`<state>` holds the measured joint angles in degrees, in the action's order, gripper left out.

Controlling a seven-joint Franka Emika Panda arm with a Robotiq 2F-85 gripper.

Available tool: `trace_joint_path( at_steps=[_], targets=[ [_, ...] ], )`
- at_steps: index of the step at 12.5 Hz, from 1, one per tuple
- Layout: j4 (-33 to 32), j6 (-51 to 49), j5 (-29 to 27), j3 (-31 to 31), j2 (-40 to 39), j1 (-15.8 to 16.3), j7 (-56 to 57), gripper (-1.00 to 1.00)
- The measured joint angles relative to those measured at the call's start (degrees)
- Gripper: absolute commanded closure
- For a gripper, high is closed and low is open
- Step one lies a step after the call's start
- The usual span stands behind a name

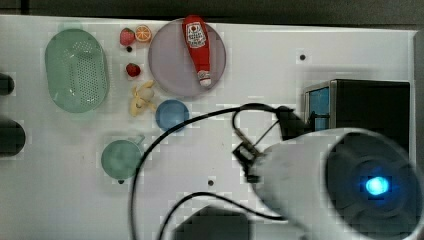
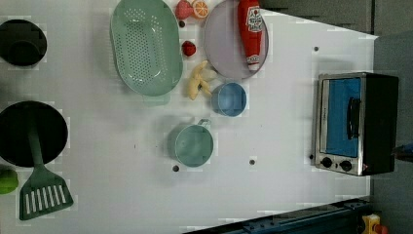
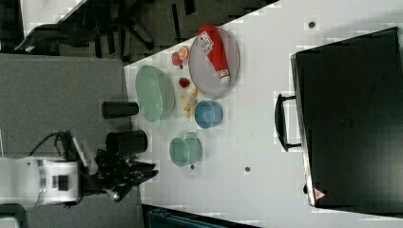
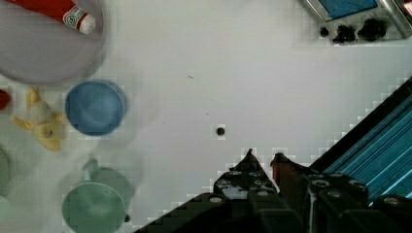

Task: Flap open oven.

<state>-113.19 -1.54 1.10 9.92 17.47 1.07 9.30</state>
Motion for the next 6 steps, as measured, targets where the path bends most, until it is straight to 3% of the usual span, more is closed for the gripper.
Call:
trace_joint_path(
  at_steps=[6],
  targets=[
    [-1.1,10.2,1.5,9.2,-6.5,-1.0,27.4,0.65]
  ],
)
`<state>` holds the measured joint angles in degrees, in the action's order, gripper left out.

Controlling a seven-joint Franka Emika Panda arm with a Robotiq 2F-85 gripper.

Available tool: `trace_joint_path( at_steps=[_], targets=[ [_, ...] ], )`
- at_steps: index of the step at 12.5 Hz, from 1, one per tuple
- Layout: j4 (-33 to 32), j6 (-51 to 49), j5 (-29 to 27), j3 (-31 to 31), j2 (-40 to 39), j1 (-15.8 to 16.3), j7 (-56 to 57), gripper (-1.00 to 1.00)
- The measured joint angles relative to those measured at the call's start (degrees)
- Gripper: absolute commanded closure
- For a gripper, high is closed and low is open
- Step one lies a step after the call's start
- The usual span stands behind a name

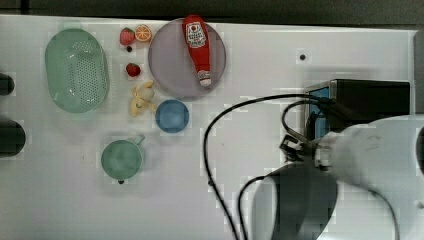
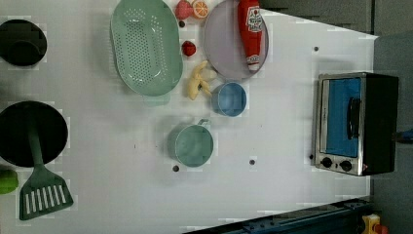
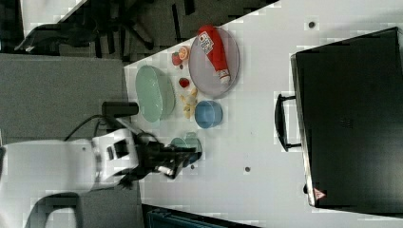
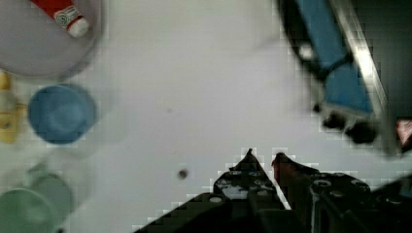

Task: Flap open oven.

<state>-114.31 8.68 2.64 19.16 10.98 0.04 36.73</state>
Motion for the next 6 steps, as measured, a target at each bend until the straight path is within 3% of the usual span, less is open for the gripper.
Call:
trace_joint_path(
  at_steps=[6],
  targets=[
    [-2.2,18.8,0.9,8.1,-10.0,-0.7,24.1,0.65]
  ],
)
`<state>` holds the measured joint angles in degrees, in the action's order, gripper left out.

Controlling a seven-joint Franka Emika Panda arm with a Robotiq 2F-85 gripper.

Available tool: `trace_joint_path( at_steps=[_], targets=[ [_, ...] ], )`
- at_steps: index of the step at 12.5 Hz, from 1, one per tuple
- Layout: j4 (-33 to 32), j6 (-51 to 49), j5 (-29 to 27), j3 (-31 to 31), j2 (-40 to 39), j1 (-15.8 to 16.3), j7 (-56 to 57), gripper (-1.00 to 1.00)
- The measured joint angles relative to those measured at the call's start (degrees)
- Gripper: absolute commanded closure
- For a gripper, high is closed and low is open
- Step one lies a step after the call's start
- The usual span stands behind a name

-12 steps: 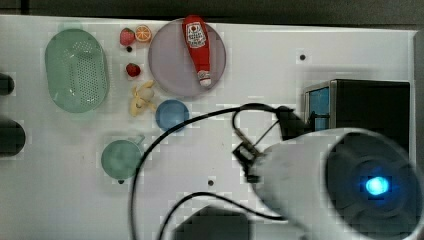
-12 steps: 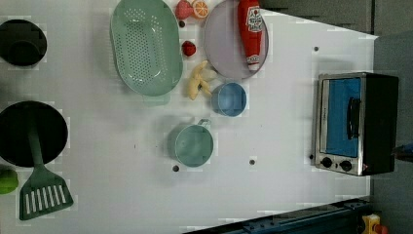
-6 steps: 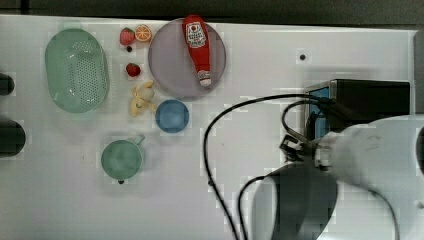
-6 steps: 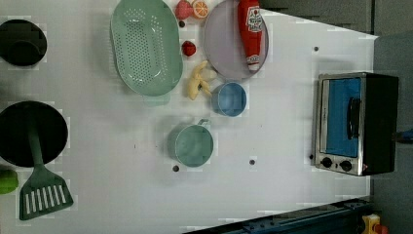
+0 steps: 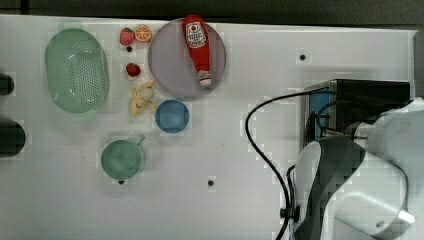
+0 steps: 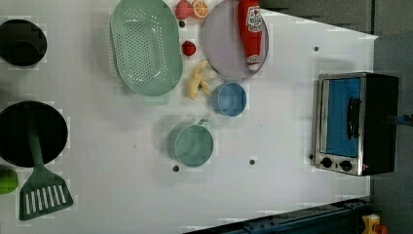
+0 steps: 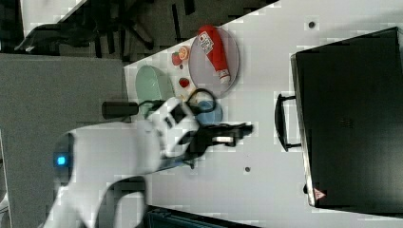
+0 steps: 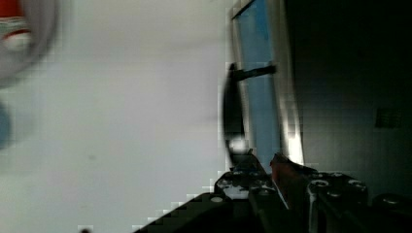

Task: Flap open oven.

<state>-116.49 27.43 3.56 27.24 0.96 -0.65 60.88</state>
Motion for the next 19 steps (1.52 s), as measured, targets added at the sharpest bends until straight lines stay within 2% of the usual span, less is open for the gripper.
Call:
trace_joint_path(
  at_steps=[7,13,16,19],
  targets=[
    [-10.1,16.7,0.2,0.5,-8.1,-0.4,5.7,0.65],
    [-12.2,24.8,0.5,0.6,-9.5,-0.6,6.5,0.65],
    [-12.1,25.9,4.9,0.7,-11.1,0.3,5.6,0.65],
    [-12.2,25.9,13.9,0.0,-11.6,1.7,-0.6,0.65]
  ],
)
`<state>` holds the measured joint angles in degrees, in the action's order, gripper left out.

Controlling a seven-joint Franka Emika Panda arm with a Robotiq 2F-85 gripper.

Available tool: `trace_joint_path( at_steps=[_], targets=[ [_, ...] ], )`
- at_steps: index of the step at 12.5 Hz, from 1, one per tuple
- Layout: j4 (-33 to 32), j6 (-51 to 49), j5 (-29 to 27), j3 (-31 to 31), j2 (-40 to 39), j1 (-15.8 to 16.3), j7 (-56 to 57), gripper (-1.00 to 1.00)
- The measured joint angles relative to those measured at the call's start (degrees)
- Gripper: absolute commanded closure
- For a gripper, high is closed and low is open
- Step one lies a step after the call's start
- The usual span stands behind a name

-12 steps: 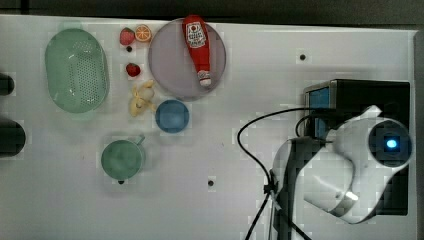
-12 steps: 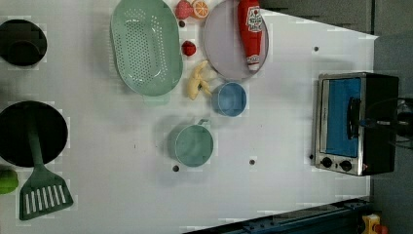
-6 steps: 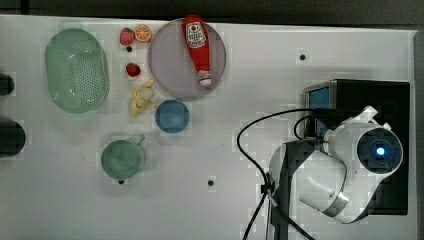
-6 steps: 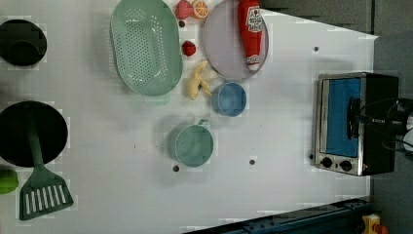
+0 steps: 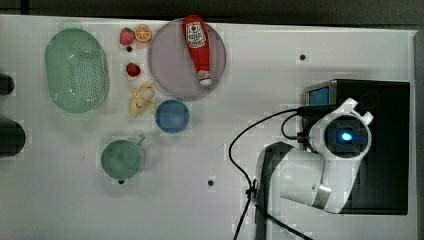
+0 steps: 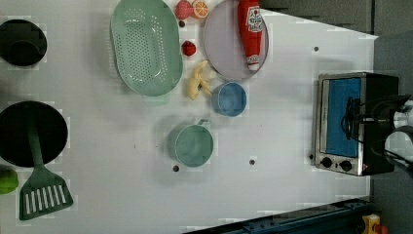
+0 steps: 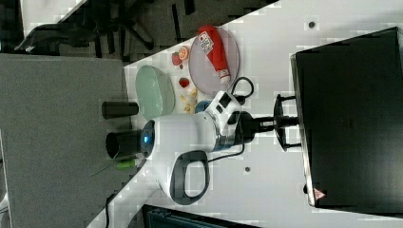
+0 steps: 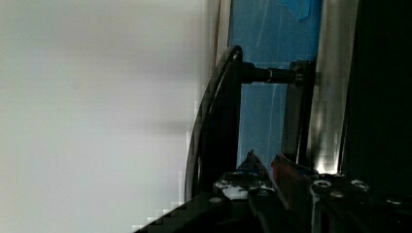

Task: Flap open oven.

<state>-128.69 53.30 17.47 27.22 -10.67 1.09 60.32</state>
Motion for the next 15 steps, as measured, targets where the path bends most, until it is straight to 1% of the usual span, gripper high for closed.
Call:
trace_joint_path(
  at_steps=[1,3,6,8,10,13,15],
  targets=[
    [0.0,-0.1,2.7,-0.4,-0.4,0.4,-3.2,0.65],
    [0.1,-0.6,10.2,-2.1,-1.4,1.3,-10.3,0.65],
    [1.0,-3.7,17.0,-3.5,-3.9,4.9,-21.7,0.65],
    [1.0,-6.5,22.4,-5.2,-5.9,7.9,-30.4,0.65],
    [1.0,-9.2,25.6,-6.6,-8.6,12.0,-38.8,0.65],
    [2.7,-12.9,32.4,-9.5,-16.9,16.8,-50.9,0.65],
    [3.4,-13.9,33.4,-10.1,-22.8,19.9,-56.5,0.65]
  ],
)
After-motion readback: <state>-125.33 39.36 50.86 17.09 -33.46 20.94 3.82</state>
